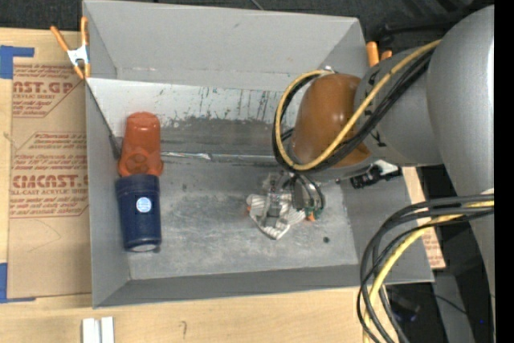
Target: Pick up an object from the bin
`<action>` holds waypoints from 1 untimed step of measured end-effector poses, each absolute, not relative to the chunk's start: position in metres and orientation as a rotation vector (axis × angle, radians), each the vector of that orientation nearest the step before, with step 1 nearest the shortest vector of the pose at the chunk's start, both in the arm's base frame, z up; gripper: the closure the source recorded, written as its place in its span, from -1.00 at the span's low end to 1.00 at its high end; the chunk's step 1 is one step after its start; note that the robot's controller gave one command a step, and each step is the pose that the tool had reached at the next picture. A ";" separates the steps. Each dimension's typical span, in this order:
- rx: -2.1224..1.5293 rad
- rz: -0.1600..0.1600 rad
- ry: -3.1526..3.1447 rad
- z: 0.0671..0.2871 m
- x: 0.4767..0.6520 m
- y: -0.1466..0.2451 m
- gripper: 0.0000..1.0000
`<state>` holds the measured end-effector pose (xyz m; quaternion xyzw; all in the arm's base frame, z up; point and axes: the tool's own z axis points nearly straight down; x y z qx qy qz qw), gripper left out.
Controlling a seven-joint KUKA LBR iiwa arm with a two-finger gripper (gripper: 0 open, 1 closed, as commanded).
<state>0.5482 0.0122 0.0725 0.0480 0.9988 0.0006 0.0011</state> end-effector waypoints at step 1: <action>0.151 0.002 3.136 0.073 0.548 0.012 1.00</action>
Offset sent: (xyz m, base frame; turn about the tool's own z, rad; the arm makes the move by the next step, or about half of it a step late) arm -0.0035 -0.0199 0.1383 -0.0108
